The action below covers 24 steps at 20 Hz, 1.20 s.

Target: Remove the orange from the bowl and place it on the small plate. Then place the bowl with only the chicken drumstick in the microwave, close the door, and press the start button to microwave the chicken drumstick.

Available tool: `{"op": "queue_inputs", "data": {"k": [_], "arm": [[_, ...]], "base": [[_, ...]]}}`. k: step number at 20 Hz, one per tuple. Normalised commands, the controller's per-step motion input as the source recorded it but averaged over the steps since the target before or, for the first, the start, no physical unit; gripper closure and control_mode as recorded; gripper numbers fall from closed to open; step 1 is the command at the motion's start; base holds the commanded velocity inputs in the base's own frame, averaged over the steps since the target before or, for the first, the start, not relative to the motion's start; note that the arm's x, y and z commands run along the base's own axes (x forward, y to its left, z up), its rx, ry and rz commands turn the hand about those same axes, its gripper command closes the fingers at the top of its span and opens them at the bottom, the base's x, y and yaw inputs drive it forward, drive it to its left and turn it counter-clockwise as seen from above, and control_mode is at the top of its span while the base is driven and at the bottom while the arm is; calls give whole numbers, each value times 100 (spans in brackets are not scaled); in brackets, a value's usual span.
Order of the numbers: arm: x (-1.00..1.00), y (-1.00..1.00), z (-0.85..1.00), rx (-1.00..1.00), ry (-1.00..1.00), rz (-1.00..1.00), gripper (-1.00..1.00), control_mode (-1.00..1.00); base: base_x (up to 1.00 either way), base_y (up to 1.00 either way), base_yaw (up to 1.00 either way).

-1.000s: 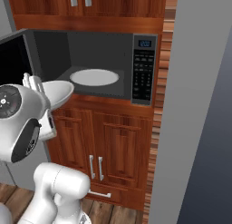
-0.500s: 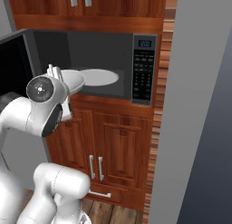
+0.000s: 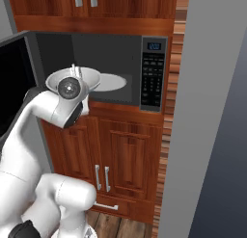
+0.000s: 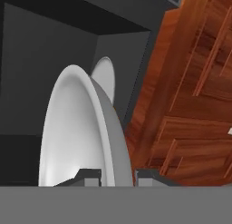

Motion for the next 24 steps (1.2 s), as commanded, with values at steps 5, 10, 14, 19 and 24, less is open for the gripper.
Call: {"op": "queue_inputs", "data": {"k": [5, 10, 14, 19, 24], "arm": [[82, 0, -6, 3, 4, 0, 100, -100], [67, 0, -25, 0, 7, 0, 100, -100], [62, 0, -32, 0, 7, 0, 100, -100], [47, 0, -32, 0, 1, 0, 100, -100], [38, 0, -27, 0, 0, 0, 100, -100]], "base": [[0, 0, 0], [0, 0, 0], [0, 0, 0], [0, 0, 0], [0, 0, 0]]}}
